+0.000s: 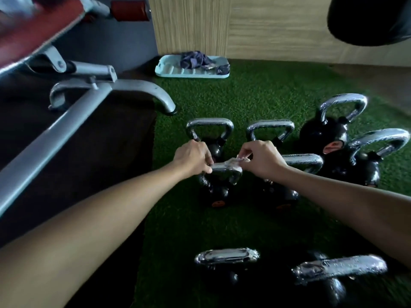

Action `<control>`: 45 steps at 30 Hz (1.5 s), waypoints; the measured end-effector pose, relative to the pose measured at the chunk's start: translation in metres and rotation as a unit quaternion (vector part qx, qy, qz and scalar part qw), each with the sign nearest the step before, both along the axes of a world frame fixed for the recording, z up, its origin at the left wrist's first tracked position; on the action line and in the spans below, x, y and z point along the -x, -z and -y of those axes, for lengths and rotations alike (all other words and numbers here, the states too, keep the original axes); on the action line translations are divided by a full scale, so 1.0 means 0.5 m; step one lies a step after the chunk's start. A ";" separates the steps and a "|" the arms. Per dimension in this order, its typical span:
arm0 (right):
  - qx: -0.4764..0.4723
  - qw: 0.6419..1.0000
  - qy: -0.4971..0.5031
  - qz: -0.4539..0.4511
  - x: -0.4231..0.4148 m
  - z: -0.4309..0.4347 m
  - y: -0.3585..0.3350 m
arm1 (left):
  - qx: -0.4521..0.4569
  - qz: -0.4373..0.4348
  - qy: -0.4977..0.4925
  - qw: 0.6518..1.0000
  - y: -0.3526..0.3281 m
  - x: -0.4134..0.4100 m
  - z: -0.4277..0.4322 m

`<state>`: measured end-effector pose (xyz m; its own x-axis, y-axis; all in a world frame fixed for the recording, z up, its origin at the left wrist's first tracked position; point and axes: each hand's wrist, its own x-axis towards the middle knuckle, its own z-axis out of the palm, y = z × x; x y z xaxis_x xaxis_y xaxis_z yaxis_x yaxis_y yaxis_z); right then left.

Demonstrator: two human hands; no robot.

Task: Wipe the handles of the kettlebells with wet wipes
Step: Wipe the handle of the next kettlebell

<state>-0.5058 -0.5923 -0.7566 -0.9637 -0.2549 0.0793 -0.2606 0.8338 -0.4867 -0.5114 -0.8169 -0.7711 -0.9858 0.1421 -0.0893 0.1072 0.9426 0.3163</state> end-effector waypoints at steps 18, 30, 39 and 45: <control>-0.097 0.979 -0.172 -0.039 0.064 0.046 0.037 | -0.083 -0.051 0.010 0.995 0.067 -0.016 0.035; -0.028 0.990 -0.140 -0.001 0.067 0.027 0.079 | 0.008 -0.050 0.088 0.995 0.062 -0.015 0.036; 0.052 0.987 -0.145 -0.043 0.031 0.070 0.087 | 0.122 -0.098 0.138 0.978 0.066 -0.051 0.074; 0.133 0.981 -0.112 -0.081 -0.003 0.048 0.133 | 0.084 -0.099 0.108 0.986 0.087 -0.080 0.128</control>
<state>-0.5044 -0.6164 -0.8234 -0.8550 -0.4081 0.3201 -0.5151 0.5957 -0.6163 -0.4711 -0.8811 -0.8145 -0.9346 0.3504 0.0615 0.3553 0.9283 0.1098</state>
